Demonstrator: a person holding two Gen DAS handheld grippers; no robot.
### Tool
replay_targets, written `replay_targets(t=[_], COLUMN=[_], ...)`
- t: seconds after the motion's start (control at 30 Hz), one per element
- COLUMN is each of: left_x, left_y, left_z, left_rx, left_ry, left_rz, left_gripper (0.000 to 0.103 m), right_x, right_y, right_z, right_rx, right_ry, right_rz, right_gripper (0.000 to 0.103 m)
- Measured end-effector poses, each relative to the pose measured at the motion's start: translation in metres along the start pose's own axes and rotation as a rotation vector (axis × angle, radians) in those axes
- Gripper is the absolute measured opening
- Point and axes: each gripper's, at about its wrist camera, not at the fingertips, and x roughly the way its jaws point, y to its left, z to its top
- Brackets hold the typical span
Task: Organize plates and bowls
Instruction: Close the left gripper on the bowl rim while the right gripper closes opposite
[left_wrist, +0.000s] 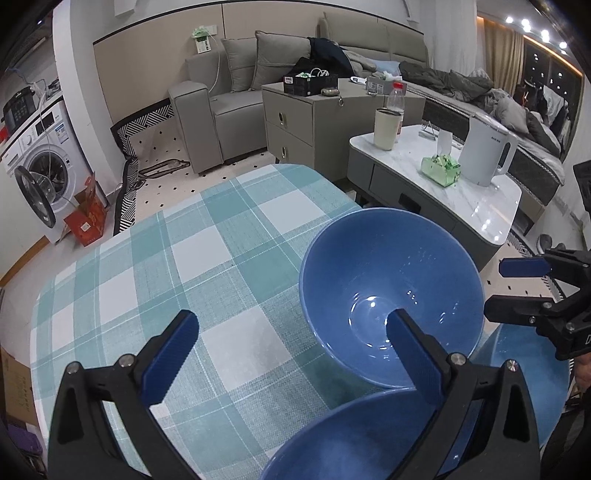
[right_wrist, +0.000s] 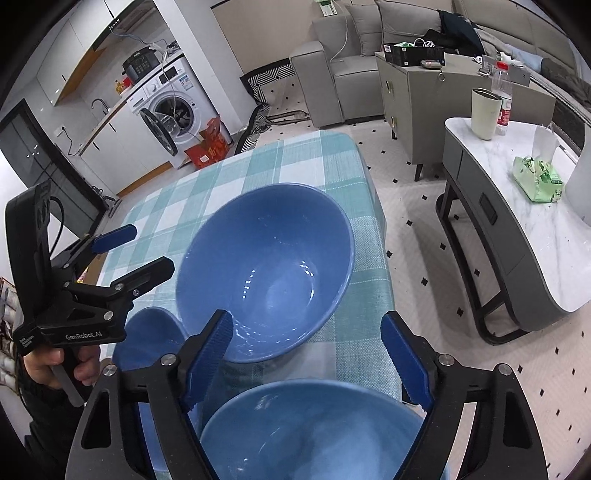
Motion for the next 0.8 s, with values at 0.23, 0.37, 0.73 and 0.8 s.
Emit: replay_targets(t=[0.23,0.37,0.73,0.8], left_x=[0.017,0.027,0.045,0.047], left_y=[0.0,0.003,0.001,0.001], left_z=[0.005,0.005,0.003,0.002], left_rx=[0.013,-0.001,0.005,0.004], left_ry=[0.044,0.075,0.121,0.129], left_rz=[0.002,-0.018,-0.068,-0.077], left_gripper=[0.094,0.083,0.048,0.043], right_x=[0.014,0.021,0.037,0.038], right_y=[-0.005,-0.009,-0.014,-0.013], right_z=[0.006,0.008,0.009,0.009], right_rx=[0.012,0.02,0.027,0.023], right_ry=[0.019,0.031,0.06,0.065], right_rz=[-0.008,-0.009,0.001,0.001], right_gripper=[0.076,0.071,0.058,0.055])
